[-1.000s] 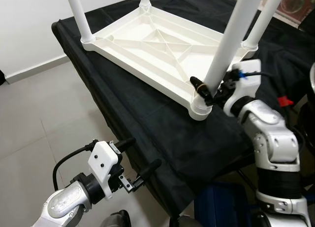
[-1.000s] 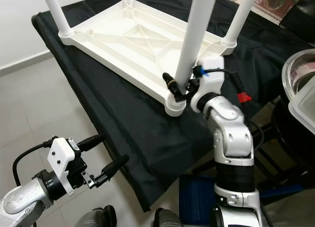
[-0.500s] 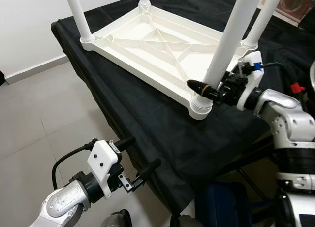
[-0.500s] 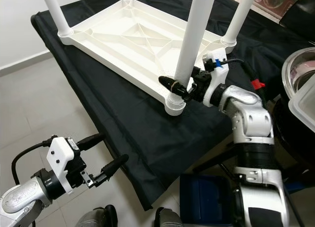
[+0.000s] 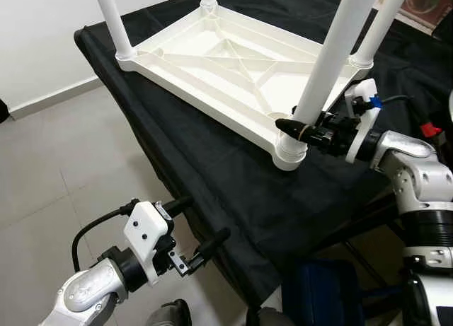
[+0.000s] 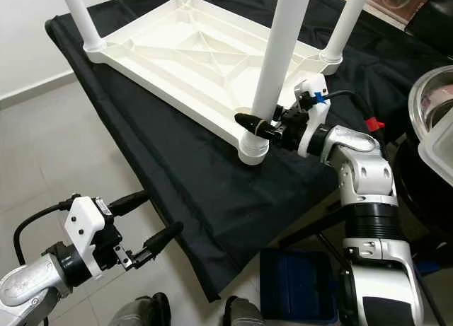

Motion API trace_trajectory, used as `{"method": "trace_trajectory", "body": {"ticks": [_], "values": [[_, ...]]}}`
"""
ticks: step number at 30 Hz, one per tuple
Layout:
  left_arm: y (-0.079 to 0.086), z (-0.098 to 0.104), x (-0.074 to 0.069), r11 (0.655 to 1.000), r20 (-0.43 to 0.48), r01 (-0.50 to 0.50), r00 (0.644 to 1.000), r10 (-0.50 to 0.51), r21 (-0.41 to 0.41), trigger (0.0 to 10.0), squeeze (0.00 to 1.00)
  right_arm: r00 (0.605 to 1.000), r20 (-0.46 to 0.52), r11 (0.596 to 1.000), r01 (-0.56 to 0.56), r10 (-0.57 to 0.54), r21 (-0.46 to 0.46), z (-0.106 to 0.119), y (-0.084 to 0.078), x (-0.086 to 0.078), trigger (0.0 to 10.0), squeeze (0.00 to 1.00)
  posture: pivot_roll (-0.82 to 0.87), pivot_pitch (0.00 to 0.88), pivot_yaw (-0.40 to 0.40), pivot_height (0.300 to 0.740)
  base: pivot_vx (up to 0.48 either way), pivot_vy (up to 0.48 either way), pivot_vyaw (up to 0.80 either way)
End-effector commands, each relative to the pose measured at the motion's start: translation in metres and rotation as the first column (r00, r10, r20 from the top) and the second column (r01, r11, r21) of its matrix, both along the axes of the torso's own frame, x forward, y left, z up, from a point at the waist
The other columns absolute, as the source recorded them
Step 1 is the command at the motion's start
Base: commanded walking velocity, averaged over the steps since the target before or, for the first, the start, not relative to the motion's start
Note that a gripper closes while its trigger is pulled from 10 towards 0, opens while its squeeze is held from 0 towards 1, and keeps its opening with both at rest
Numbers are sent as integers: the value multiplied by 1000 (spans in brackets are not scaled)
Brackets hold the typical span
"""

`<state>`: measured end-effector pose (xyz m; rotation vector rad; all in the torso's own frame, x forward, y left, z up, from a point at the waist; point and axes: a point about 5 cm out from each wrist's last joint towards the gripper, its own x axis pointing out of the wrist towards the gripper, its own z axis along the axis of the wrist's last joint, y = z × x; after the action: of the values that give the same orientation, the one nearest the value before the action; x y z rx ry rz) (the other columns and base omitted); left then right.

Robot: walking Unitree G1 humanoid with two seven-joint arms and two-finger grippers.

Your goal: Building children table

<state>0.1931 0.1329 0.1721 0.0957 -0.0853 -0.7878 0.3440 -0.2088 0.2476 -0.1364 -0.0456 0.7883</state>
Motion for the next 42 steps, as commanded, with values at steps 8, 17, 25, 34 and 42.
{"method": "trace_trajectory", "body": {"ticks": [8, 17, 25, 34, 42], "values": [[1, -3, 0, 1000, -16, 16, 1000, -16, 12, 10000, 0, 796, -18, 796, 605, -606, -28, -39, 19, -19, 0, 0, 21, 230, -35, 740, 0, 0, 0], [-1, -3, 1, 1000, -12, 23, 1000, -23, 6, 10000, 0, 780, -56, 782, 624, -623, -6, -57, 55, -39, 0, 0, 19, 218, -36, 740, 0, 0, 0], [-3, -5, 2, 1000, -14, 24, 1000, -24, 4, 10000, 0, 870, -5, 870, 492, -492, 9, -40, 62, -33, 10000, 0, 10, 213, -46, 740, 0, 0, 0], [-6, -7, -1, 1000, -21, 26, 999, -26, 0, 10000, 0, 977, 27, 977, 213, -213, 16, -20, 48, -22, 10000, 1000, 19, 212, -57, 740, 0, 0, 0], [-5, -6, -3, 1000, -20, 22, 1000, -22, -1, 10000, 0, 998, -35, 997, -60, 58, -57, -24, 36, -16, 10000, 0, 27, 206, -58, 740, 0, 0, 0]]}}
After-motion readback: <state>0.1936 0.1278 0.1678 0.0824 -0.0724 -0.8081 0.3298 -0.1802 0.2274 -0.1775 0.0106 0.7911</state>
